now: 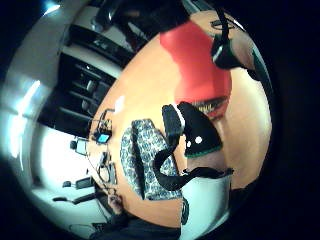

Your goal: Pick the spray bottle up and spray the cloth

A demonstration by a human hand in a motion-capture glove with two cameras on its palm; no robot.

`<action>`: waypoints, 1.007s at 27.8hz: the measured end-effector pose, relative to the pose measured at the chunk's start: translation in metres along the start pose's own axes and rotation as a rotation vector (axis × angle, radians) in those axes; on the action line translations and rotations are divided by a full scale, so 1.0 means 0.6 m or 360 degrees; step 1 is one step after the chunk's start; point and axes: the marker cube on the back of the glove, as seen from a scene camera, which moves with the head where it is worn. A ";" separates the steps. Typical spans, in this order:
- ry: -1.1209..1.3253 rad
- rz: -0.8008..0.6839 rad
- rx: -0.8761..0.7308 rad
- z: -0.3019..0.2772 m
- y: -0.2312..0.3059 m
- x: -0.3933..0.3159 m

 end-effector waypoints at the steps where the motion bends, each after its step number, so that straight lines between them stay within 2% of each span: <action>1: -0.0008 0.0019 0.0044 -0.001 0.000 0.002; 4: -0.0026 0.0054 0.0109 -0.002 -0.003 0.007; 12: -0.0168 0.0087 0.0089 0.010 -0.031 0.004; 15: -0.0400 0.0129 0.0084 0.020 -0.040 0.006; 21: -0.1314 0.0242 -0.0080 0.051 -0.054 -0.007; 23: -0.1395 0.0246 -0.0058 0.060 -0.054 -0.009; 28: -0.1312 0.0219 0.0037 0.080 -0.045 -0.011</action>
